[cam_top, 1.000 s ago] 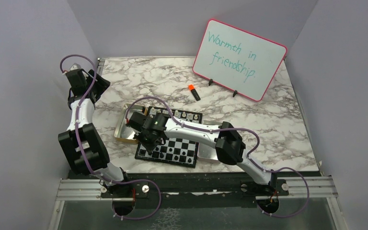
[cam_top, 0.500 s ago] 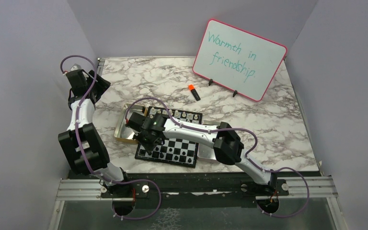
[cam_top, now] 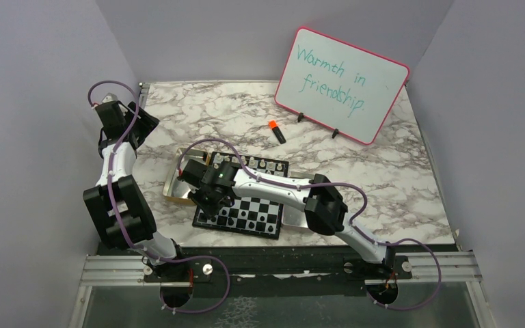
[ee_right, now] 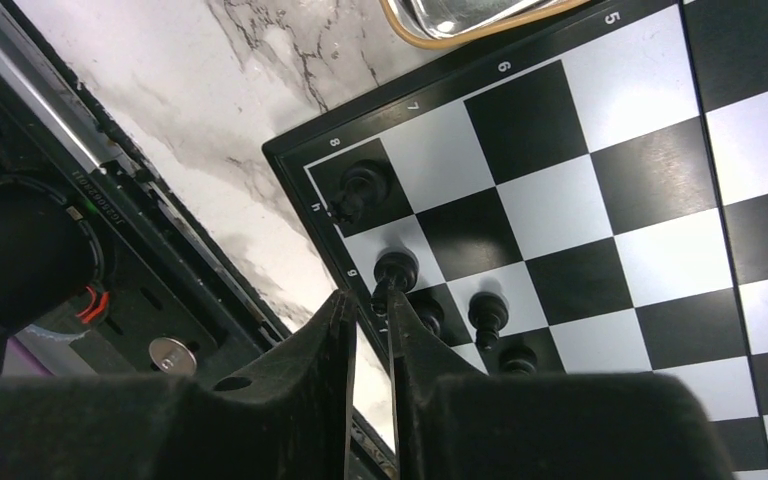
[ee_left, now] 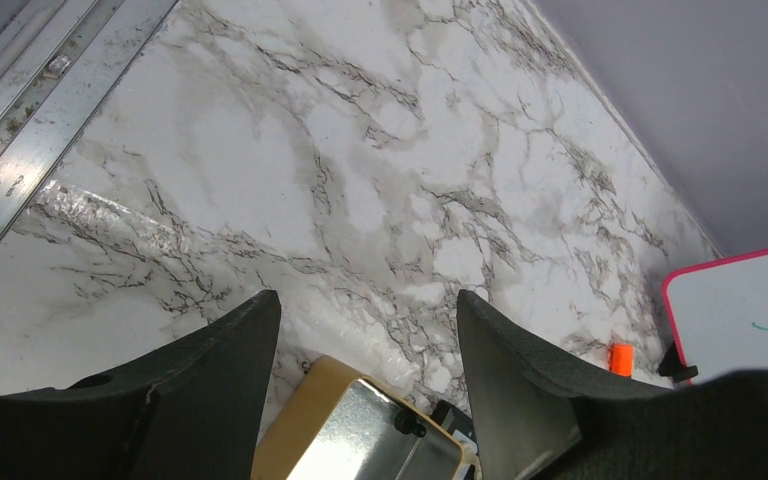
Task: Set up the chess pieces on the board
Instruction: Place the chess piece on the chessboard, then pick up the chess piece from the storage box.
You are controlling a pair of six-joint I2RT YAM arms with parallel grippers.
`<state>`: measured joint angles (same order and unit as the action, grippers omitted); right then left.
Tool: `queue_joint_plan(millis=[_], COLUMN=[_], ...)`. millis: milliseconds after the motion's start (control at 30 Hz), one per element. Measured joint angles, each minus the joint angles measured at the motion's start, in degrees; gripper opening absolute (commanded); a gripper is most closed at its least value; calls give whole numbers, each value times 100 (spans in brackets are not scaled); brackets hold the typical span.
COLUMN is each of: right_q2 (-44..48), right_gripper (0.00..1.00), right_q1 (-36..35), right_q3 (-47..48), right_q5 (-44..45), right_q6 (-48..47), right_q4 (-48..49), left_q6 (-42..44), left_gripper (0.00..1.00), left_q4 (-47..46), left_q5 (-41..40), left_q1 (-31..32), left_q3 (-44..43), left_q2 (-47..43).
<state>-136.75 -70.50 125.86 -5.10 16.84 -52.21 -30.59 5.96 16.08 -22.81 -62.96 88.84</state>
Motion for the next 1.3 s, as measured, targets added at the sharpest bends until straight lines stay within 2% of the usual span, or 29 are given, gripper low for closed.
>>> queue_joint_plan(millis=[600,767,933,1100,1300], right_q2=[0,2,101,820,2334], right_gripper=[22,26,37,43,46], right_q1=[0,0,0,0,2], right_q3=[-35,-35,-98,-789,-2068], right_q5=[-131,46,219,313,533], right_q6=[35,31,17,4,-2], right_q4=[118,120,195,487,1268], left_q6=[2,2,0,-15,-35], left_gripper=[66,66,66,63,57], left_q4=[-4,0,90,284,691], left_q5=[7,55,120,127,282], left_q1=[0,0,0,105,374], left_q3=[0,0,7,155,260], left_q2=[0,0,-17,-269,-704])
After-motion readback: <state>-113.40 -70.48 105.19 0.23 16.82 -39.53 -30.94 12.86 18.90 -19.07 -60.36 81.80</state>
